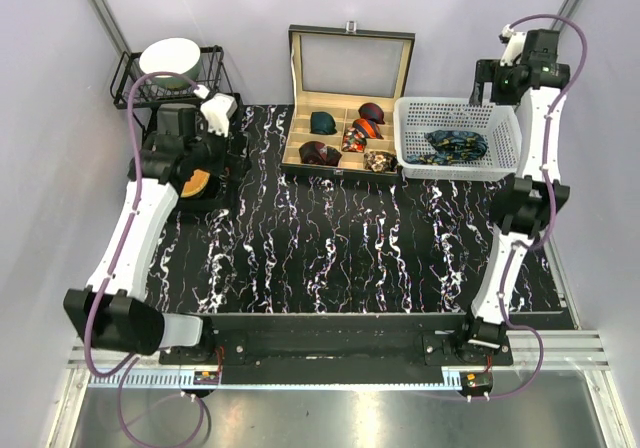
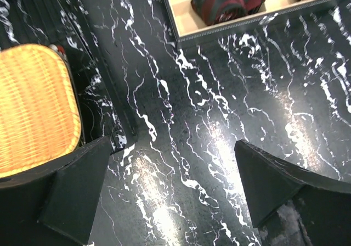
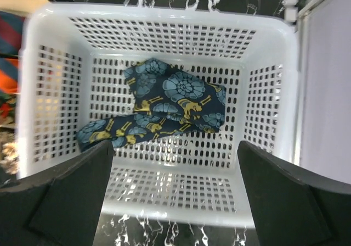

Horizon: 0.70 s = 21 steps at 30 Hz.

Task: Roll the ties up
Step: Pick up the tie from the bin.

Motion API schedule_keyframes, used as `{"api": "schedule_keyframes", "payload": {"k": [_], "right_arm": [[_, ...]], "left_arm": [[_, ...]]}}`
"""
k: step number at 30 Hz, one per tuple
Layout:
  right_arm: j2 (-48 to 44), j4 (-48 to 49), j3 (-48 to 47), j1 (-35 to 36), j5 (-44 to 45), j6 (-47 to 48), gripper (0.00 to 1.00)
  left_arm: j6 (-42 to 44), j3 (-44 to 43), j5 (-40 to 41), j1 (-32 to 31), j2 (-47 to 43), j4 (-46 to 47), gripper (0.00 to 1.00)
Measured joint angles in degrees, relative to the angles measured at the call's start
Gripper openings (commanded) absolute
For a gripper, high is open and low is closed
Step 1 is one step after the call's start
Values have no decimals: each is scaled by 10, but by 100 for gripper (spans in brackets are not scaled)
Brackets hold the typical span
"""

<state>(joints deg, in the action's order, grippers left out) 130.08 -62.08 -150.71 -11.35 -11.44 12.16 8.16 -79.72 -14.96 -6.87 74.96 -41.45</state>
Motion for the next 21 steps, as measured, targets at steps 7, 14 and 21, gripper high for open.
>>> {"api": "schedule_keyframes", "payload": {"k": [7,14,21], "right_arm": [[117,27,-7,0,14,0,100],[190,103,5,0,40,0,100],[235,127,12,0,52,0,100]], "left_arm": [[20,0,1,0,29,-6,99],[50,-10,8,0,49,-31,99],[59,-43,19,0,76,-47,99]]}}
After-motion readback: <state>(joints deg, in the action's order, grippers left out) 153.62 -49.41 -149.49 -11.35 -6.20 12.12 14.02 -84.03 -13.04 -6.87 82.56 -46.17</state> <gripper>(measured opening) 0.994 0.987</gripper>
